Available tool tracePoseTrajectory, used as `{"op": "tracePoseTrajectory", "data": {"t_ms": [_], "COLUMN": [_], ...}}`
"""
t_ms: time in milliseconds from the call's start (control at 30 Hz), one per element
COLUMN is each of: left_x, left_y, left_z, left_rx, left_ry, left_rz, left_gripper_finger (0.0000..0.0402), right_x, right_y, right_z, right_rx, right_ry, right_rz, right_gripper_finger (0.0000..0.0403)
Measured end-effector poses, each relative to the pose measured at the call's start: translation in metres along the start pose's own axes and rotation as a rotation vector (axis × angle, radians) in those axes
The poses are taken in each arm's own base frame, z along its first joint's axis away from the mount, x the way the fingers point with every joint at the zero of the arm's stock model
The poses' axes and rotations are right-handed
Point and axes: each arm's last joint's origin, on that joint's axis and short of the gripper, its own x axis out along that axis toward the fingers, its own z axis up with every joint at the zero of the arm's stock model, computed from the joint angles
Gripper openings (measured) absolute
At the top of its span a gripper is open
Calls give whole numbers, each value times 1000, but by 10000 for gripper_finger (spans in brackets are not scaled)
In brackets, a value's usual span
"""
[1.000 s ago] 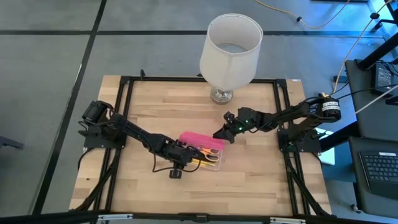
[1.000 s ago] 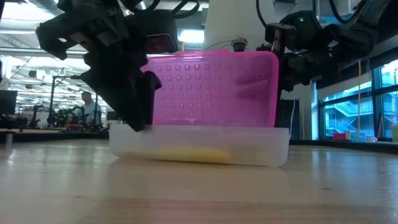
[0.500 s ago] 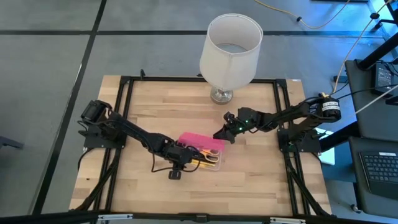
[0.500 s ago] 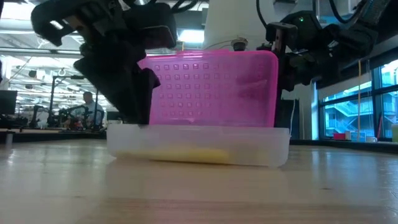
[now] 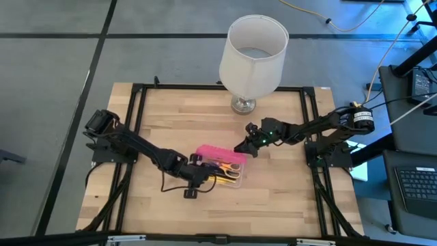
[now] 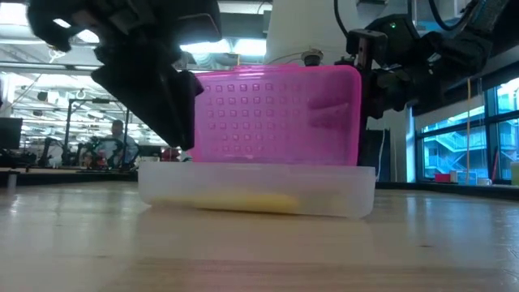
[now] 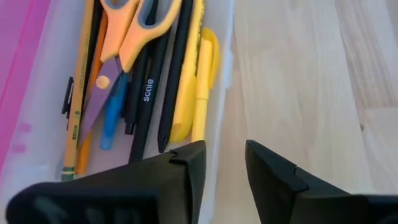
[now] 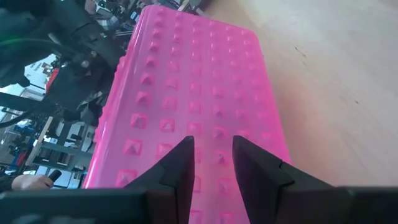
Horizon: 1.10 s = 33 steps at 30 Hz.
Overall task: Pick & place school supplies into a supply box
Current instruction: Close the supply box
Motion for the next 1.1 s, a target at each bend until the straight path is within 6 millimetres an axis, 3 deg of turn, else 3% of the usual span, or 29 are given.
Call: {"op": "tracePoseTrajectory", "data": {"t_ms": [567, 967, 1100], "left_x": [-9, -34, -45], "left_y": [-32, -54, -47], "left_z": [-12, -16, -10], "left_rx": [-22, -105, -111], "left_ry": [-25, -75, -134], "left_rz": [28, -53, -22], "left_gripper_finger": [88, 88, 88], "right_x": [0, 0, 1], "right_y": [0, 0, 5], "right_z": [0, 0, 1], "right_rx": [22, 2, -91], "right_ry": [0, -1, -36], "right_rz": [-1, 0, 20], "right_gripper_finger": [114, 114, 114]}}
